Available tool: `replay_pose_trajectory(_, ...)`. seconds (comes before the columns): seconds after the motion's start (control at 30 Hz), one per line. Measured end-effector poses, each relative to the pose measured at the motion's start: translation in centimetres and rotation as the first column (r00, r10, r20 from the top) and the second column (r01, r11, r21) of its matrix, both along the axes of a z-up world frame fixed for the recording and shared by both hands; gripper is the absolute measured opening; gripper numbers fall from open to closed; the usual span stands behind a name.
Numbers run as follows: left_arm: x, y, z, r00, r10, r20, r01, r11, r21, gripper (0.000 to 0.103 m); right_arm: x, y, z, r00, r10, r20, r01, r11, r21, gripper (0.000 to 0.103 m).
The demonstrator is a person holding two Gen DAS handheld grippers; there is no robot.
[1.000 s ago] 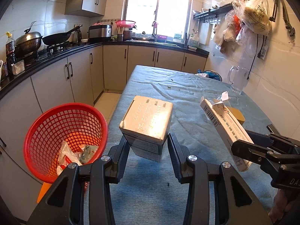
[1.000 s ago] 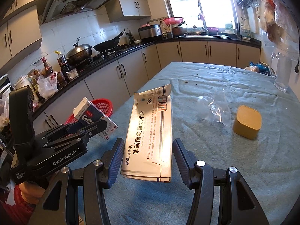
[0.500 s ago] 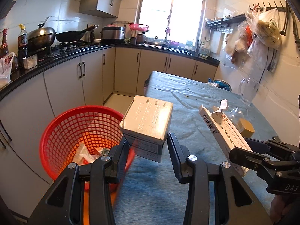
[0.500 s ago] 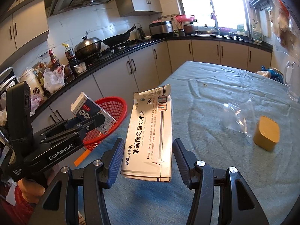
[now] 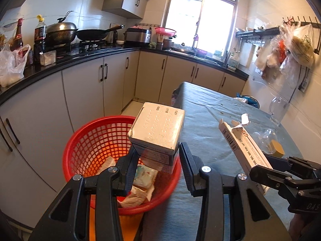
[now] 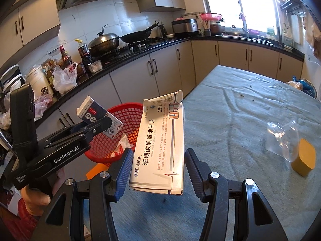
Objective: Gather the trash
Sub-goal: 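Carry the white box stack and medicine box over the red basket with both tools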
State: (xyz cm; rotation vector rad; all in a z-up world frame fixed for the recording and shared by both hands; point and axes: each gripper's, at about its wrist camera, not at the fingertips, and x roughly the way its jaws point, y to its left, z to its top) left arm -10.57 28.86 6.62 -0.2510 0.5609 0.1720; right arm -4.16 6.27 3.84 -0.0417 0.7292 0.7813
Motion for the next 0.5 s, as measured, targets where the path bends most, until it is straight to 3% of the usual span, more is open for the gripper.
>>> replay_pose_trajectory(0.5, 0.0, 4.6, -1.9, 0.996, 0.081, -0.046, -0.082, 0.996, -0.029, 0.040, 1.4, 5.5, -0.7, 0.996, 0.073, -0.051, -0.073, 0.997, 0.004, 0.058)
